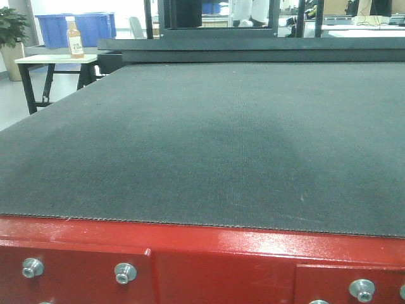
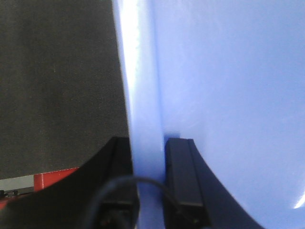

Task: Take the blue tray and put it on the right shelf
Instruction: 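Hold the tray in both grippers while driving away from the table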

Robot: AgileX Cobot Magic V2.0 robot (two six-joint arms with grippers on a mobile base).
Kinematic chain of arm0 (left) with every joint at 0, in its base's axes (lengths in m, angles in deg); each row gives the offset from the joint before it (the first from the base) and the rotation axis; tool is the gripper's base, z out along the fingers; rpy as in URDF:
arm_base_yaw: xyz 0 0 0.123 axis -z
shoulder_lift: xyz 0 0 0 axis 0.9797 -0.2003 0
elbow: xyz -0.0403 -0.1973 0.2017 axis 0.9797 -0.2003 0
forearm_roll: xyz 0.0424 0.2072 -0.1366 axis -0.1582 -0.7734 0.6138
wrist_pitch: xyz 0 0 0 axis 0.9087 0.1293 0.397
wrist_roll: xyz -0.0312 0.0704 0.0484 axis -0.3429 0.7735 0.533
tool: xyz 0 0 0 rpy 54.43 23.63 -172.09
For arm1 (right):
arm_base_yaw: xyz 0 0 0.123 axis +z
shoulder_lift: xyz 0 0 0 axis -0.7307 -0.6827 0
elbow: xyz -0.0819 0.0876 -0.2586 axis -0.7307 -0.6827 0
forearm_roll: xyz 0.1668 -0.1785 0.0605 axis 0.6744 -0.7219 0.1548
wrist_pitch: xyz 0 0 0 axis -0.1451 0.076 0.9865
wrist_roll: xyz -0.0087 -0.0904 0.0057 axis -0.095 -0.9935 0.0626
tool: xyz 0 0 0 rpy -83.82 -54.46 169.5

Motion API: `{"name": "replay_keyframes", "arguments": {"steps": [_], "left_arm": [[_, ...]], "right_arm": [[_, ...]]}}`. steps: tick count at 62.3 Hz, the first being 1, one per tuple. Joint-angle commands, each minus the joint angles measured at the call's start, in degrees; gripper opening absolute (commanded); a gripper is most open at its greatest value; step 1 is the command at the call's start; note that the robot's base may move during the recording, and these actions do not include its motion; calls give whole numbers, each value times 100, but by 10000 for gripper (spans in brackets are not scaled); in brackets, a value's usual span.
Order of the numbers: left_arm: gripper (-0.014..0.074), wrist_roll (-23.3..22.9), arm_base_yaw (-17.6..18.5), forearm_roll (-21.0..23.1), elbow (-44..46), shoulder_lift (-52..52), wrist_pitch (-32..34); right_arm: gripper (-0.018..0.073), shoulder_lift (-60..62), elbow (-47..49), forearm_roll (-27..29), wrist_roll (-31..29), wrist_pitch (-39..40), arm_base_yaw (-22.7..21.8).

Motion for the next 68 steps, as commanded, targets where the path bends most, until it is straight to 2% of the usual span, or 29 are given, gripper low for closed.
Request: {"name": "replay_keyframes", "arguments": {"steps": [1,68], "left_arm": [[-48,189,19,-427,186,164,-352],[-48,189,19,-427,186,164,-352]], "right_arm": [[55,169,170,-549,-187,93,-33],[55,169,170,-549,-187,103,-33]]}}
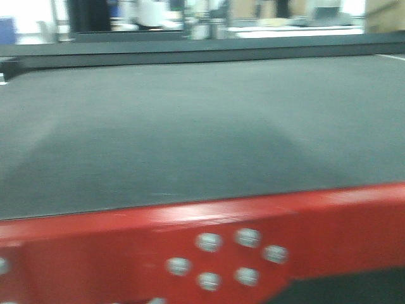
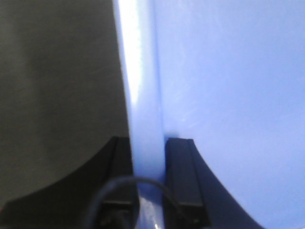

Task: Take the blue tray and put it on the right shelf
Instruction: 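Hold the tray in both grippers while driving away from the table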

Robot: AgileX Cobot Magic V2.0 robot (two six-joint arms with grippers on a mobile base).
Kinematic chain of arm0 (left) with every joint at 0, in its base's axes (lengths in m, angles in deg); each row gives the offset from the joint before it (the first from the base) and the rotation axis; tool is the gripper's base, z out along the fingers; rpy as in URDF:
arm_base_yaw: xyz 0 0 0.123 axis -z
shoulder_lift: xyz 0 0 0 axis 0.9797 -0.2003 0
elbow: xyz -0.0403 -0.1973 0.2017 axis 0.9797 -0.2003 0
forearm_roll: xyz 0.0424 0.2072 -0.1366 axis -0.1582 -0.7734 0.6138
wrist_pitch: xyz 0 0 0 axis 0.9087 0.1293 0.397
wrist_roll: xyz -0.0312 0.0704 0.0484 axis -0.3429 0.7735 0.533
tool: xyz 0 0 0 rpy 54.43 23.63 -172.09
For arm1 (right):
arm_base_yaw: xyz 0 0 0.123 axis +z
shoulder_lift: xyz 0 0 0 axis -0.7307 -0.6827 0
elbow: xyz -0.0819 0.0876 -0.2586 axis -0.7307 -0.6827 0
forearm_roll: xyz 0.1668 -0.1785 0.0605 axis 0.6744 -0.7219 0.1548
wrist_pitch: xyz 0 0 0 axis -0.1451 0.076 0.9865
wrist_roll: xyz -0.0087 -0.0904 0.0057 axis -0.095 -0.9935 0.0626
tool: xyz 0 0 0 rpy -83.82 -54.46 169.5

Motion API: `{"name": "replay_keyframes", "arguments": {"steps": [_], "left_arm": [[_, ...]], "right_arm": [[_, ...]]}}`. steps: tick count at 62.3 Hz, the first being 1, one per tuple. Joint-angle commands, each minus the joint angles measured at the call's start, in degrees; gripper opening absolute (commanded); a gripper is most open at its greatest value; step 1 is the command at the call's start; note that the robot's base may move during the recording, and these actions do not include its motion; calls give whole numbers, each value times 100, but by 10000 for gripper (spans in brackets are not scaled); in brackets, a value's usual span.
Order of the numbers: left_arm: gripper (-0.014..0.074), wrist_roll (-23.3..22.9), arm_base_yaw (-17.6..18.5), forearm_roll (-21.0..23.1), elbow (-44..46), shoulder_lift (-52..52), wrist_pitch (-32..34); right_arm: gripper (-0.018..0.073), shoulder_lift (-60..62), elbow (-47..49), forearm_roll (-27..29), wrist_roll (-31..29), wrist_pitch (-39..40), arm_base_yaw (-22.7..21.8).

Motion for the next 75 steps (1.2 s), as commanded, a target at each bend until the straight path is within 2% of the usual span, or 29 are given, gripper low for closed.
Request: {"name": "replay_keyframes", "arguments": {"steps": [1,75], "left_arm": [[-48,189,19,-427,186,164,-350],[-48,189,19,-400,186,164,-350]], "right_arm": [[55,169,170,-558,-177,112,-33],[55,169,170,-558,-177,112,-33]]}}
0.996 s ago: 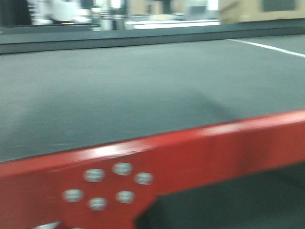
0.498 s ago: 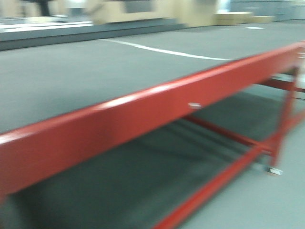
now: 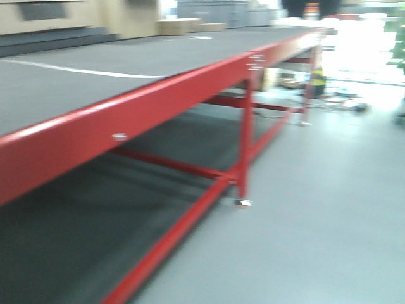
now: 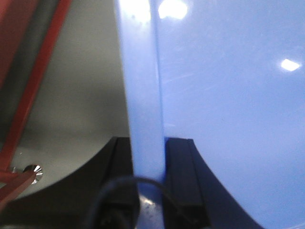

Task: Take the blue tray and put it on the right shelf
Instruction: 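Hold the tray in both grippers while driving away from the table, then keep holding the tray while driving up to the metal shelf rack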

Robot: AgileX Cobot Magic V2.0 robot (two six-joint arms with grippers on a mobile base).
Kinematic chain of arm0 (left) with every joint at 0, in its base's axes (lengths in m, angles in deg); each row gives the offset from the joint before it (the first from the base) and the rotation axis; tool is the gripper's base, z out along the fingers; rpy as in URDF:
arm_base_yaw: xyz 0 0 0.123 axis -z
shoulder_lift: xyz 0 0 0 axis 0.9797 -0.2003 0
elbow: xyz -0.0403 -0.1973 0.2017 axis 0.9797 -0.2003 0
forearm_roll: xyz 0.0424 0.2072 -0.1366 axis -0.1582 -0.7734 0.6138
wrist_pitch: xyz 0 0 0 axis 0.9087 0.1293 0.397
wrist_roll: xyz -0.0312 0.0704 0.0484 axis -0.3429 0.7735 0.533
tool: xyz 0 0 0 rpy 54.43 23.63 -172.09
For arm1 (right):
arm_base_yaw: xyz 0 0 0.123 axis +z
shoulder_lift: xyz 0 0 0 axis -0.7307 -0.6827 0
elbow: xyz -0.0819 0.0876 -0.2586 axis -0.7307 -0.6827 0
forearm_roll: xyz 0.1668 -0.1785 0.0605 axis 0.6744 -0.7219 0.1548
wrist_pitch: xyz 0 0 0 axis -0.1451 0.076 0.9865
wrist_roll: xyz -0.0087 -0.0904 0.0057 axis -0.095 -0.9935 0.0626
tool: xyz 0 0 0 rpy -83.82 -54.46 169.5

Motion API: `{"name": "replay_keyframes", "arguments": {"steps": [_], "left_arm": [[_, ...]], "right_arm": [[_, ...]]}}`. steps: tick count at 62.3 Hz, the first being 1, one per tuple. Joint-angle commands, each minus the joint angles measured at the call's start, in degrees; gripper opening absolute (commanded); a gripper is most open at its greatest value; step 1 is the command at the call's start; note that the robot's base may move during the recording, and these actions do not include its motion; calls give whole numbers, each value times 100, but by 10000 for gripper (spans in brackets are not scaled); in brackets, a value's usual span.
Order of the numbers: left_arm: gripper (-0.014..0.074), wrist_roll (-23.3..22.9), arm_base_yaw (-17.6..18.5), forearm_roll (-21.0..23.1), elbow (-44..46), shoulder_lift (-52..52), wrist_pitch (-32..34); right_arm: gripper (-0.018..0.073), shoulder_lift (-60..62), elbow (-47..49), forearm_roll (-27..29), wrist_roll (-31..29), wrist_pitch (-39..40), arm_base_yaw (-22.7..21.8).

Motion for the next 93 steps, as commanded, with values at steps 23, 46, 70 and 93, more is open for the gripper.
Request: {"name": "replay_keyframes", "arguments": {"steps": [23,46,70,93], "left_arm": [[-48,189,19,-417,186,164,-350],[-48,189,19,-417,186,164,-350],[-48,189,19,-417,186,164,-350],[-48,189,19,-338,186,164,-350]], "right_arm": [[55,169,170,-558,-177,116,-33],[55,169,170,-558,-177,116,-33],[55,169,170,-558,-177,116,-33],[55,169,170,-558,-177,116,-33]]}}
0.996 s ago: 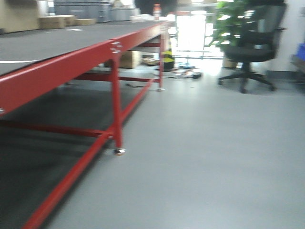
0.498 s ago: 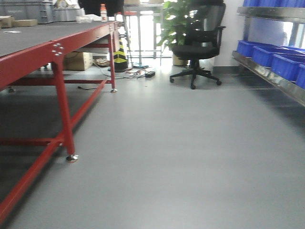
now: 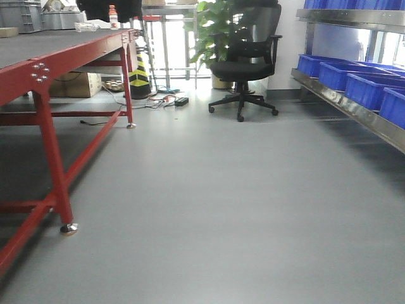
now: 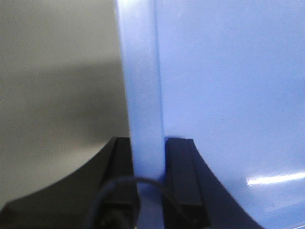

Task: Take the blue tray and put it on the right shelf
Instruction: 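Keep holding the tray while driving up to the metal shelf rack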

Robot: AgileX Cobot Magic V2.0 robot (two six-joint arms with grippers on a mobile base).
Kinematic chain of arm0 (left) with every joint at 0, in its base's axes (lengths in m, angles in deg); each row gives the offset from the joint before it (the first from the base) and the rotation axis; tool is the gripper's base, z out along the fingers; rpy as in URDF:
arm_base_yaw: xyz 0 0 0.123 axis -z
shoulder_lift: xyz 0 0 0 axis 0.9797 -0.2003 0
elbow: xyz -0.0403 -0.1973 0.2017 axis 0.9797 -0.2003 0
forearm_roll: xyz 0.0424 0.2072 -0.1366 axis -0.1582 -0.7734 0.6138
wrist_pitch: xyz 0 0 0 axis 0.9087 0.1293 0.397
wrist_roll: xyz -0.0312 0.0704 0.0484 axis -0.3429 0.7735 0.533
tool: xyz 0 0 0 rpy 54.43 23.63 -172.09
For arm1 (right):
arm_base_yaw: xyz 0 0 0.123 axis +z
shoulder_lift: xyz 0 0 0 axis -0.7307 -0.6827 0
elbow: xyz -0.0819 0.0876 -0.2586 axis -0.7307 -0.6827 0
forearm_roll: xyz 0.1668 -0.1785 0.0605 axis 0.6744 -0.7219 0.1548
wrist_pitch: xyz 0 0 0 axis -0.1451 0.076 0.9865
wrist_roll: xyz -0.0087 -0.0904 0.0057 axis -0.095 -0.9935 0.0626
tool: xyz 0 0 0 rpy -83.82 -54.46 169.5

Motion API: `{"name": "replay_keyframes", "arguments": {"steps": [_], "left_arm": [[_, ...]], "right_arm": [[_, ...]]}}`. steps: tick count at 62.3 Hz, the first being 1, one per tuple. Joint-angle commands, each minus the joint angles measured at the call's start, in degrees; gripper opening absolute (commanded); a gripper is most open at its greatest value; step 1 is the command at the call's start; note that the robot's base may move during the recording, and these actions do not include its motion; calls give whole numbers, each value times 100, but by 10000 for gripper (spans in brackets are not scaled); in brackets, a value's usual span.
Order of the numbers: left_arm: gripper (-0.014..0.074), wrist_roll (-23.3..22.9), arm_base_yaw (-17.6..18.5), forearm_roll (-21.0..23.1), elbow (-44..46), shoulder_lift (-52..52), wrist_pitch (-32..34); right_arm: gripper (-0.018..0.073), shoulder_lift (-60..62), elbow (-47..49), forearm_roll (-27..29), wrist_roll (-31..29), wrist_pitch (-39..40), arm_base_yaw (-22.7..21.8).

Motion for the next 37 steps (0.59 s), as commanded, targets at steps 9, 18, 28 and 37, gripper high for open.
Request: {"name": "replay_keyframes", "arguments": {"steps": [9,18,28,37], "left_arm": [[-48,189,15,-198,186,164,-329],[-48,189,15,-199,186,164,-329],[-48,189,15,-199,186,164,-329],[-48,189,15,-199,186,164,-329]], "right_arm": [[55,166,170,-558,-177,151,-33],[55,166,170,-558,-177,151,-33],[55,166,170,-558,-177,151,-33],[55,166,170,-558,-177,151,-33]]}}
